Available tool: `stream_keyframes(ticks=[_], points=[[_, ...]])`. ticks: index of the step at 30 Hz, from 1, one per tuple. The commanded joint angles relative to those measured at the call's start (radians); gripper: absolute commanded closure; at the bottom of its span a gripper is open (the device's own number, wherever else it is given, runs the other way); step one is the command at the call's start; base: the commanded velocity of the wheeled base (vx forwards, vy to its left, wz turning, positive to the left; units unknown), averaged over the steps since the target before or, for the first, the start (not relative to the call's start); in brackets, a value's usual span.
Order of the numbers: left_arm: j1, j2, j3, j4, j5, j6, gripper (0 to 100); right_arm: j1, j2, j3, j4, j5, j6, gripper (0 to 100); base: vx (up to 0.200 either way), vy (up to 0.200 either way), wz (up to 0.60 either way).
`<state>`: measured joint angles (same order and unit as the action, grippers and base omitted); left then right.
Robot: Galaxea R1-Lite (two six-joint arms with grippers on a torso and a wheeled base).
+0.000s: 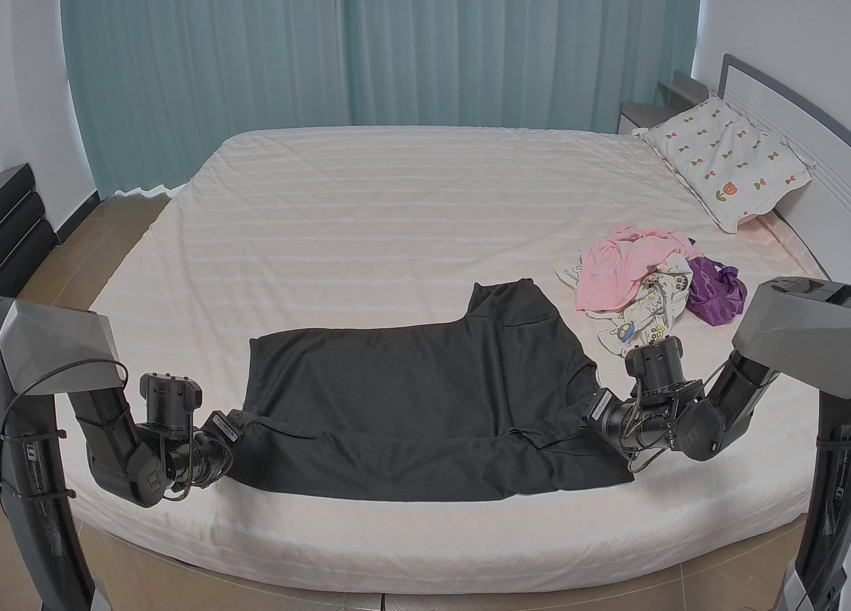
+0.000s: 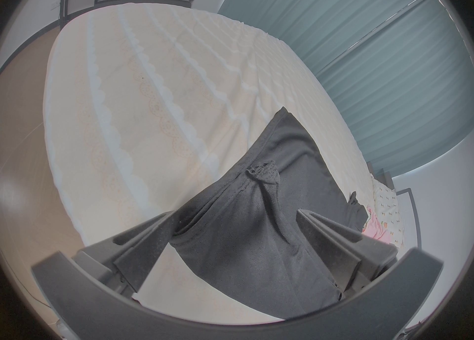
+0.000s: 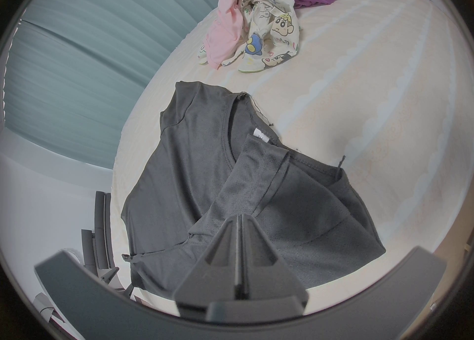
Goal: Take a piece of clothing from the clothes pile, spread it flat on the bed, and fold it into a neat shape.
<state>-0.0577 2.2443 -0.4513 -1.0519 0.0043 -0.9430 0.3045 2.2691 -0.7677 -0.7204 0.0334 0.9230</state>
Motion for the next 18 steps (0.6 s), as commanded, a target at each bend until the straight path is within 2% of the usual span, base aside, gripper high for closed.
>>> stream_keyframes(ticks=[1,6,18], points=[[-0.001,0.001,0.002,0.000,0.000,0.000,0,0.001,0.007,-0.002,-0.001,0.003,-0.003,0,0.000,0.000,0.00],[-0.001,0.001,0.002,0.000,0.000,0.000,0,0.010,0.041,-0.013,-0.011,0.002,-0.026,0,0.000,0.000,0.00],[-0.002,0.003,0.000,0.000,0.000,0.000,0,0.008,0.119,-0.099,-0.050,-0.003,-0.019,0,0.000,0.000,0.00]])
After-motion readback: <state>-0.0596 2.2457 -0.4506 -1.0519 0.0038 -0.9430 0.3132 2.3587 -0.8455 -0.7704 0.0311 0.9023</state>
